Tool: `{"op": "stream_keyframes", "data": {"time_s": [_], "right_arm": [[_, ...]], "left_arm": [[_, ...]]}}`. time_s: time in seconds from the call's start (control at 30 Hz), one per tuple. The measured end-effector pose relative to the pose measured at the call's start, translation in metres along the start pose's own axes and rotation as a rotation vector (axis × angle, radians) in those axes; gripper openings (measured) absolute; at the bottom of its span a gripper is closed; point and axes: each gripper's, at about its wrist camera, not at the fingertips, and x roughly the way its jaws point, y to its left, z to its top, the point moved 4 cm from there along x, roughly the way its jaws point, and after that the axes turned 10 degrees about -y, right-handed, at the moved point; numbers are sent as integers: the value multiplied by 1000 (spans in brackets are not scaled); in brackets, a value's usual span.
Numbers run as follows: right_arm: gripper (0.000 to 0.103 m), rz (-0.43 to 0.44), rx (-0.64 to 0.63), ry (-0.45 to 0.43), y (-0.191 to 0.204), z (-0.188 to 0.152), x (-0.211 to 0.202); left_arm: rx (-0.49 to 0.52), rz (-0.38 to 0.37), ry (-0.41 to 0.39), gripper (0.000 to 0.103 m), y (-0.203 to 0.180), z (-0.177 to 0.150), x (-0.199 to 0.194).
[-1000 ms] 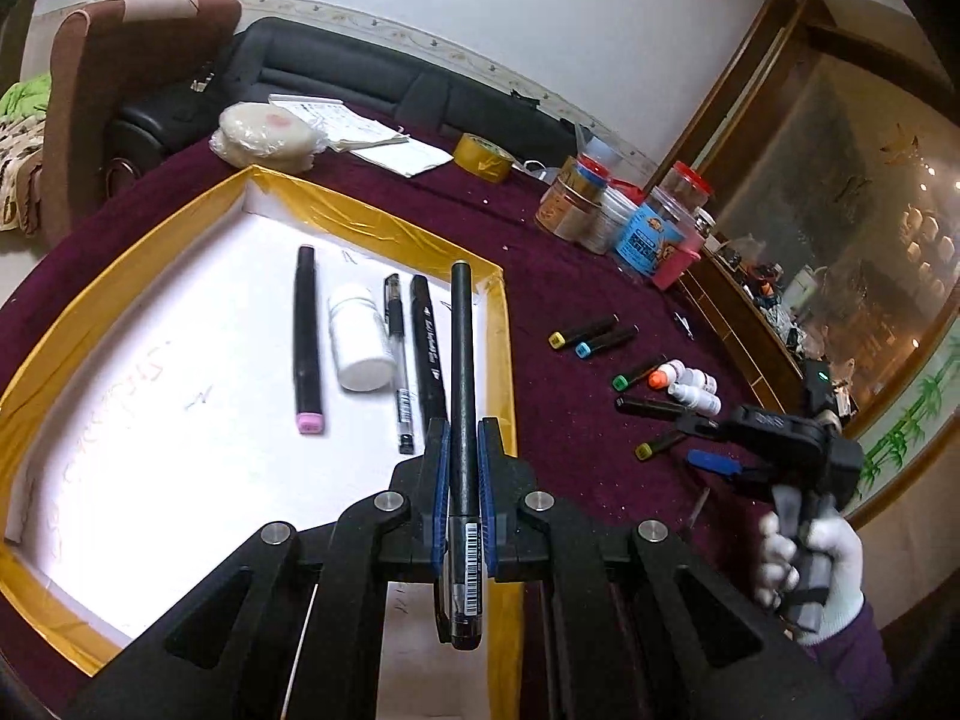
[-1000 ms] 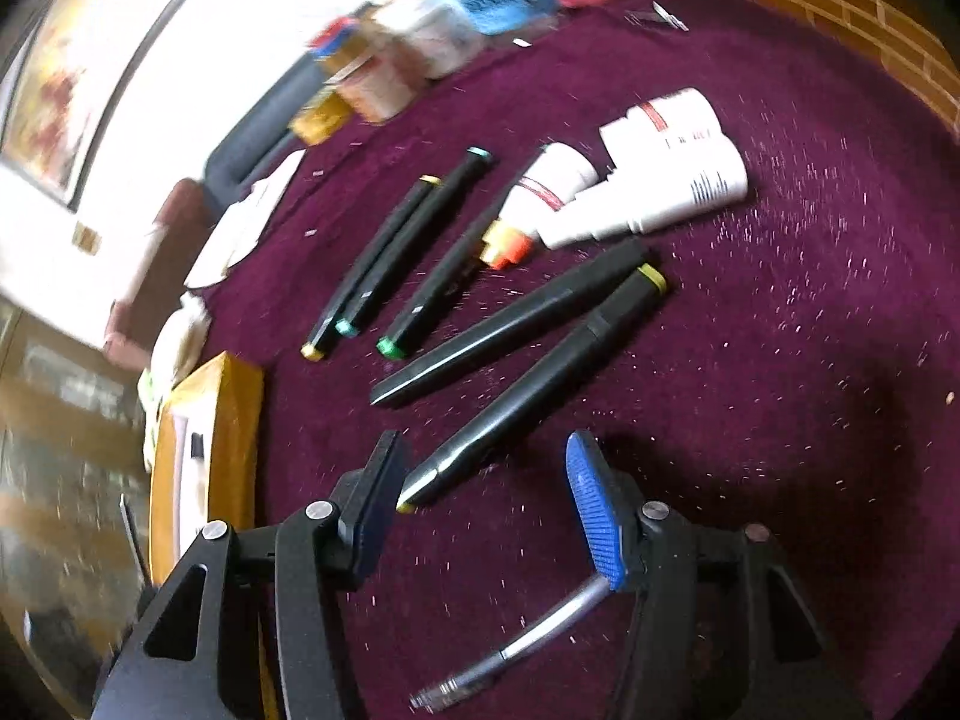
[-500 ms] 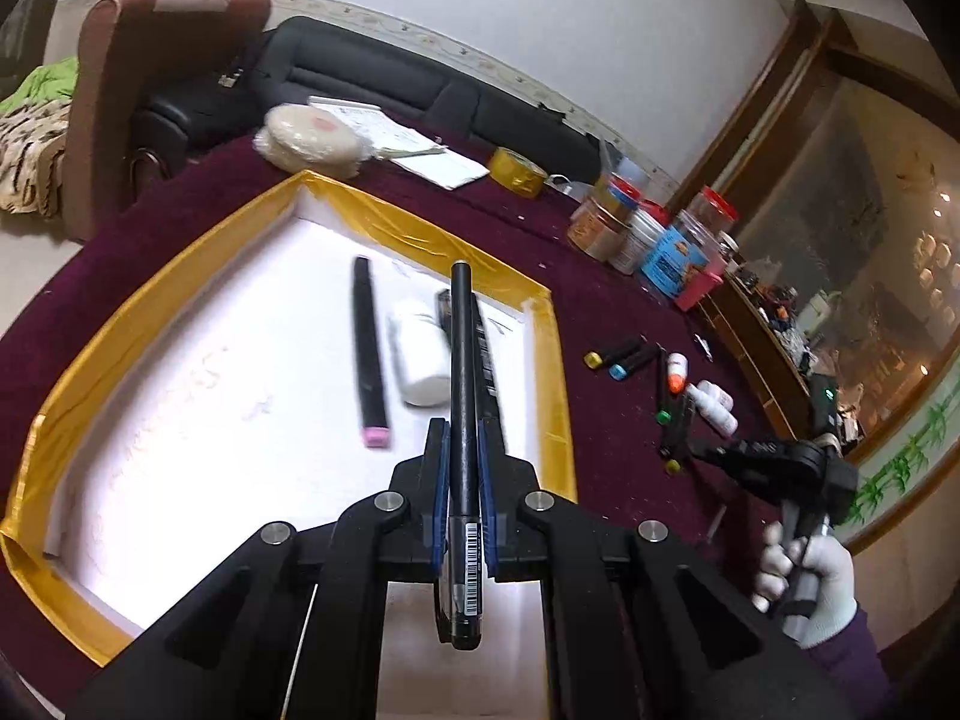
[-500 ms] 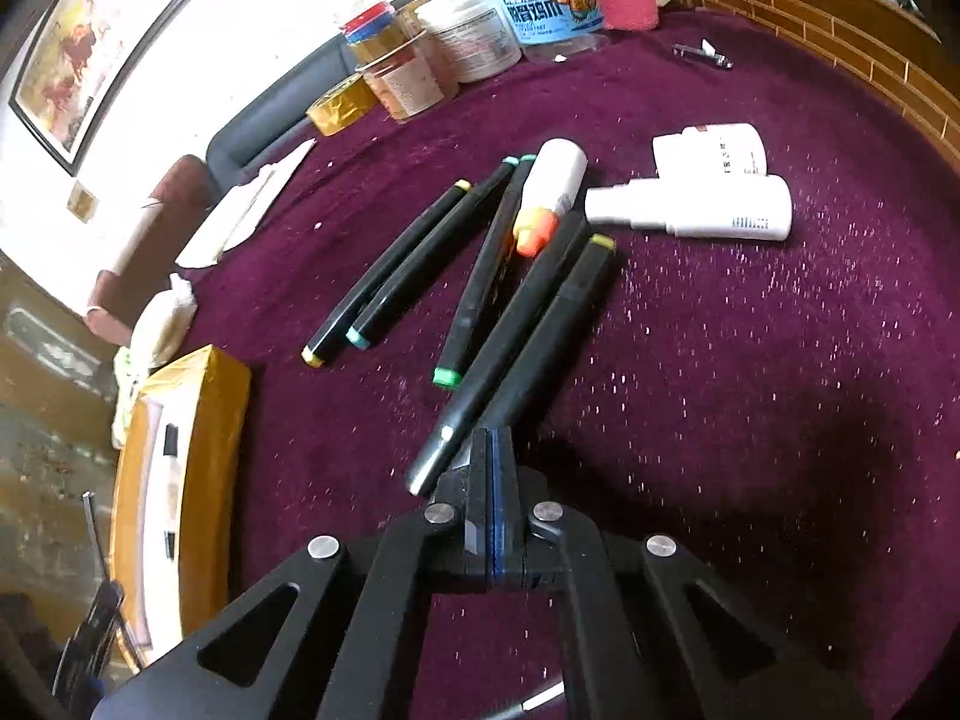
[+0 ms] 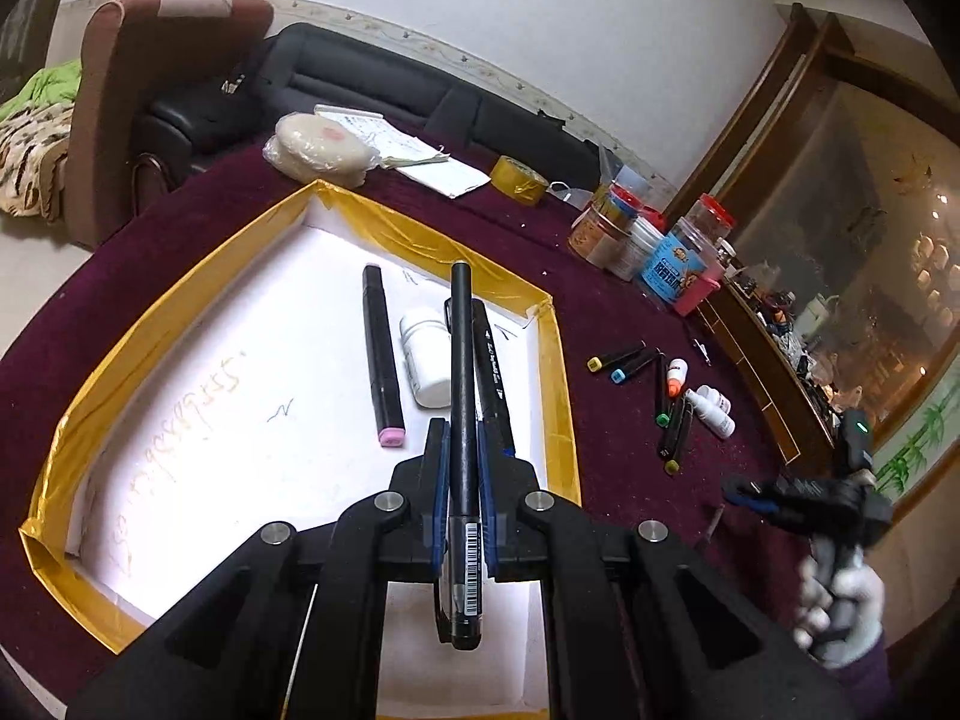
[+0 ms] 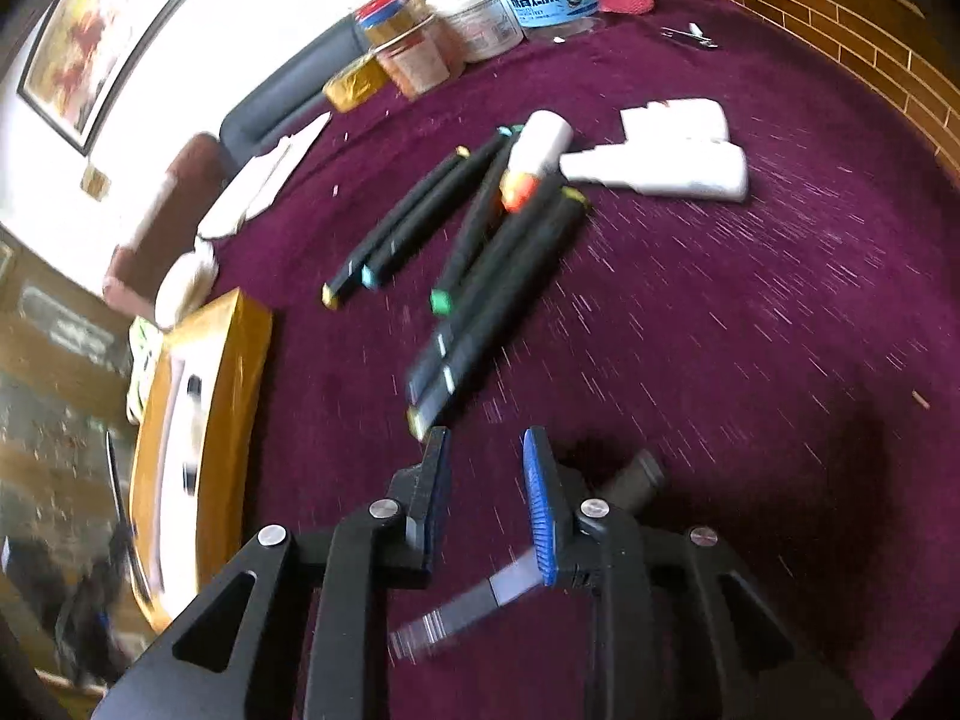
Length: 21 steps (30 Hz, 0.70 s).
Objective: Organize rigid objects
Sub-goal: 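Lower the black pen into the tray with the left tool while the right tool grasps a clear pen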
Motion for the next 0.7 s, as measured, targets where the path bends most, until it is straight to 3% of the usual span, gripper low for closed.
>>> {"op": "stream_keyframes", "data": {"time_s": [0.03,0.13,0.3,0.43,0.5,0.57,0.63,0.7], "right_arm": [[24,9,3,5,-2,-6,-10],[42,6,9,18,-4,-24,-26],[43,-19,58,36,-3,-25,6],[45,-151,-157,5,22,-33,27],[40,-198,-246,-16,30,-41,30],[16,-213,-267,-52,28,-39,30],[8,-172,-208,-47,17,-33,30],[8,-113,-139,-29,8,-29,28]], "left_arm": [[-1,-1,-1,7,1,1,1],[-17,-13,4,7,2,2,7],[-5,-30,21,7,-5,-3,12],[-11,0,13,7,4,-1,6],[-23,23,10,7,13,2,5],[-32,36,14,7,19,2,7],[-39,45,25,7,23,2,11],[-37,45,33,7,23,1,12]]}}
